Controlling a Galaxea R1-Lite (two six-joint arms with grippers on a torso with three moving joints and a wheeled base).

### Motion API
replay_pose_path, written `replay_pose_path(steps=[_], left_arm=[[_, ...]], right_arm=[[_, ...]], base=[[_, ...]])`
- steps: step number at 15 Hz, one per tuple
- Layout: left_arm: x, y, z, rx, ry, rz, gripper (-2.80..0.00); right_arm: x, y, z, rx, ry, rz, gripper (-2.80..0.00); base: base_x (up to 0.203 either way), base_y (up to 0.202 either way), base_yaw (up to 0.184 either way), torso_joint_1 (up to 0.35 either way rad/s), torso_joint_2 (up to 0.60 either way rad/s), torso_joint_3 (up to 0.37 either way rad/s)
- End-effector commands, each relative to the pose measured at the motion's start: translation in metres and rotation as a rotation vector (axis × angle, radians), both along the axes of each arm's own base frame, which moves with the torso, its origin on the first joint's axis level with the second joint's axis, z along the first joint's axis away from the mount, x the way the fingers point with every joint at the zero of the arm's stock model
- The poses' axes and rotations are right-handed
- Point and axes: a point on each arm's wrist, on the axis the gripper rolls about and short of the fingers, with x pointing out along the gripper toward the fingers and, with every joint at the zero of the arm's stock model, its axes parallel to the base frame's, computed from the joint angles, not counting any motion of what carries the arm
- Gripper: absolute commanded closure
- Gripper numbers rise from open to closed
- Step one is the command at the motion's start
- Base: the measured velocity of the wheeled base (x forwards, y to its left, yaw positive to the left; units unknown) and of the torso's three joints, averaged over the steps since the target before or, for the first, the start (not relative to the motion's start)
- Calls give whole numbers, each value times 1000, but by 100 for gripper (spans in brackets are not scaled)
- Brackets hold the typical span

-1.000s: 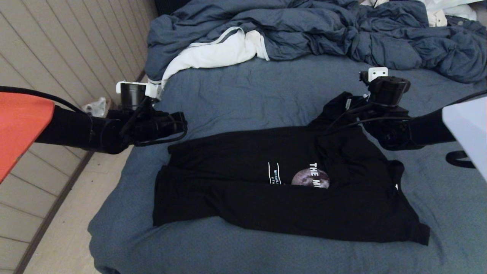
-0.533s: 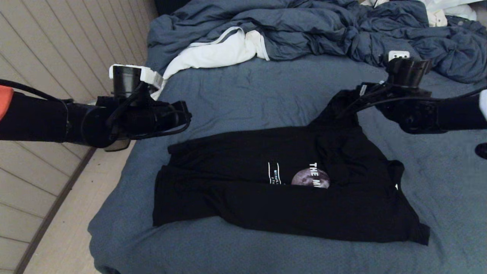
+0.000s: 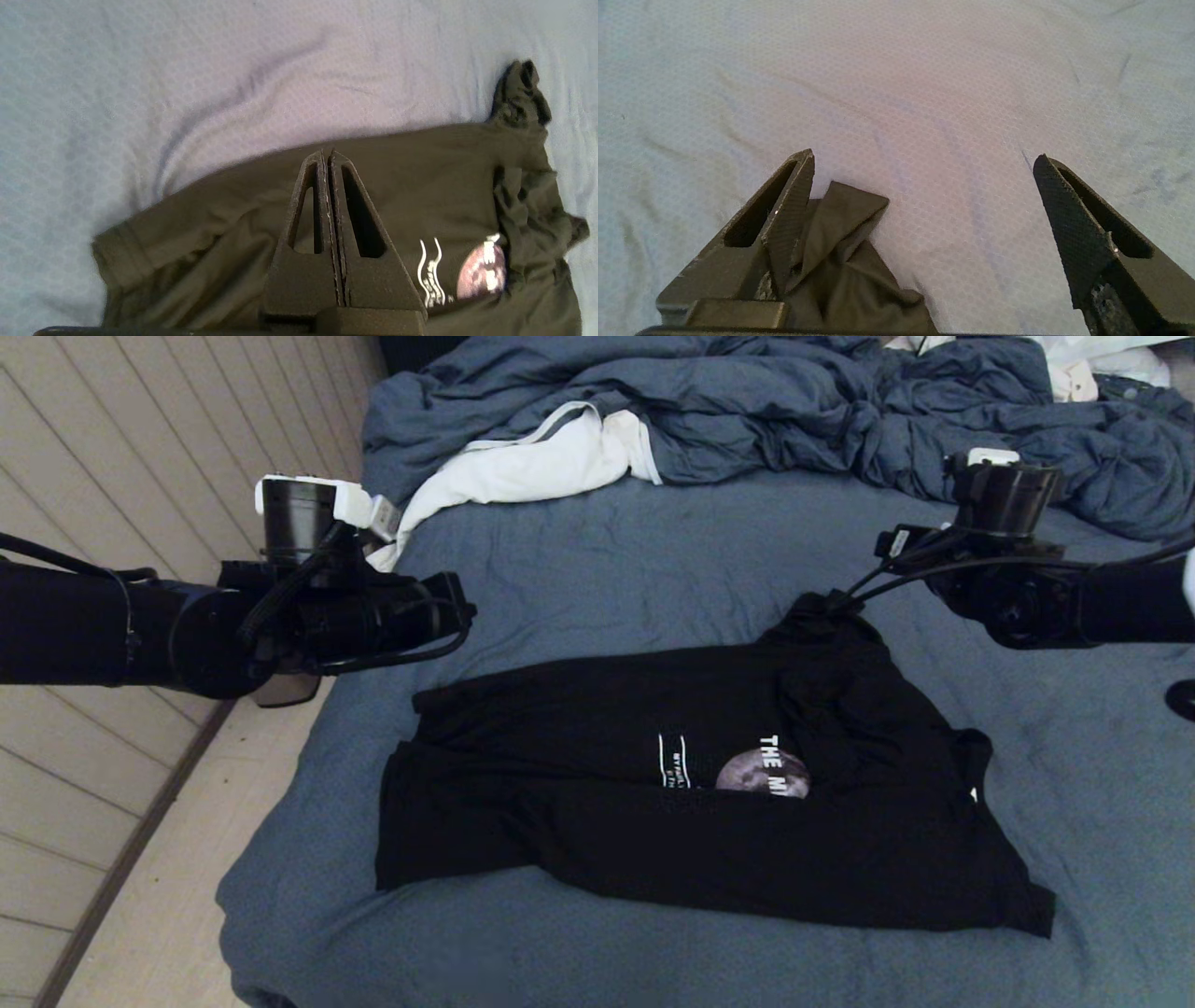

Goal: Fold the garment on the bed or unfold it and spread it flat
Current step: Unford the black T-shirt

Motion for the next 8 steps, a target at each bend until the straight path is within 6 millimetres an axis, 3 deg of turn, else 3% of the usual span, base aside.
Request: replay_pose_path(steps=[1,4,8], left_arm=[[-5,-6,1,0,6,-18,0],[-18,-18,0,18,64,-63,0],[-31,-34,-9,39,163,-142,0]], right_arm=[[-7,1,0,2,41,7,0],[-24,6,-5,32,249,89,0],[-64,11,-2,133,627,339,0]], base=[[0,0,0,0,0,0],[0,0,0,0,0,0],[0,0,0,0,0,0]])
